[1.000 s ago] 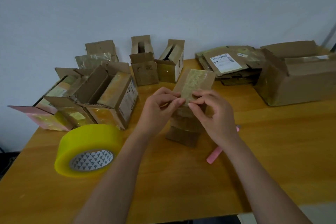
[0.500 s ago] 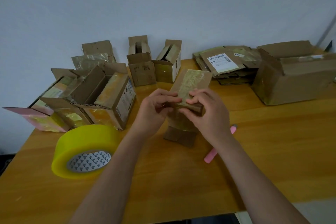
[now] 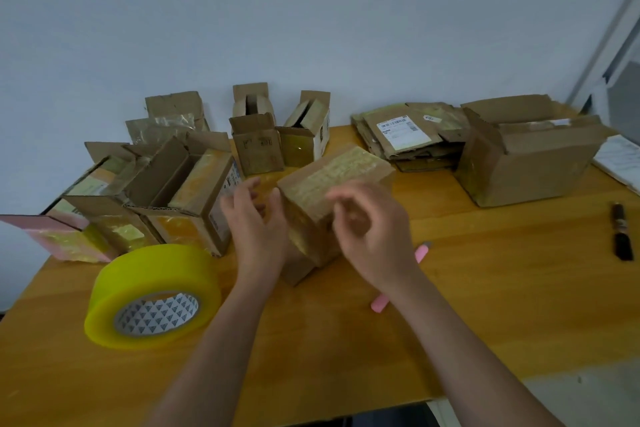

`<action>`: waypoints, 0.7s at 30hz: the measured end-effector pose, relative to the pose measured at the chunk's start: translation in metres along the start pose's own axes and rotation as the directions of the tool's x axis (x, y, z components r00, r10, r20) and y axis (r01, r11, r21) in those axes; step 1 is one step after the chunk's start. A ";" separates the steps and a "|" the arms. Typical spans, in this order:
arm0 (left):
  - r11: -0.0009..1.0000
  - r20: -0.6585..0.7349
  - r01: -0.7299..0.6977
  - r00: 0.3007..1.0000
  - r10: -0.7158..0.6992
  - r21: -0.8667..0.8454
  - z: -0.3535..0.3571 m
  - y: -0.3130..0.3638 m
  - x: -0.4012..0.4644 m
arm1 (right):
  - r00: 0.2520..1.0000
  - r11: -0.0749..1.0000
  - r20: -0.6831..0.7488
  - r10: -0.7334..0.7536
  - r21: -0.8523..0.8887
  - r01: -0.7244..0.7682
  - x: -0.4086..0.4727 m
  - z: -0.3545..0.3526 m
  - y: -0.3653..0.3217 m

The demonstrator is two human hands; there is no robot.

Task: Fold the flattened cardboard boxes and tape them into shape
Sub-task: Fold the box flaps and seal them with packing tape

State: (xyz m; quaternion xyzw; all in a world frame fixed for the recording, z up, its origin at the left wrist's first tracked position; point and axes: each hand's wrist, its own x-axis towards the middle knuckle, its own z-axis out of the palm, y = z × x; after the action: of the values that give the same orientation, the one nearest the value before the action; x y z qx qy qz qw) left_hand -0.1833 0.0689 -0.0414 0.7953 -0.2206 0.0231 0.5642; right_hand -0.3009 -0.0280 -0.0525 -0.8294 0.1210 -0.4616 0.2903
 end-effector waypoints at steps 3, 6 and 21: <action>0.998 0.090 0.005 0.996 -0.010 0.058 0.001 0.005 0.001 | 0.948 0.943 -0.261 0.180 -0.230 -0.242 0.024 -0.008 0.016; 0.994 0.117 0.005 0.993 -0.018 0.108 0.007 0.008 0.004 | 0.860 0.833 -0.081 0.503 -0.219 -0.508 0.046 -0.013 0.029; 0.810 0.324 0.438 0.889 -0.325 -0.390 0.015 0.025 0.019 | 0.740 0.745 -0.178 0.649 -0.052 -0.665 0.048 -0.012 0.049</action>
State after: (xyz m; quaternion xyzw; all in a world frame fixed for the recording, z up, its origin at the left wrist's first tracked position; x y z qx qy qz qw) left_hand -0.1784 0.0425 -0.0192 0.6664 -0.1213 -0.2404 0.6953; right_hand -0.2818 -0.0941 -0.0436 -0.7116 0.4528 -0.3820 0.3776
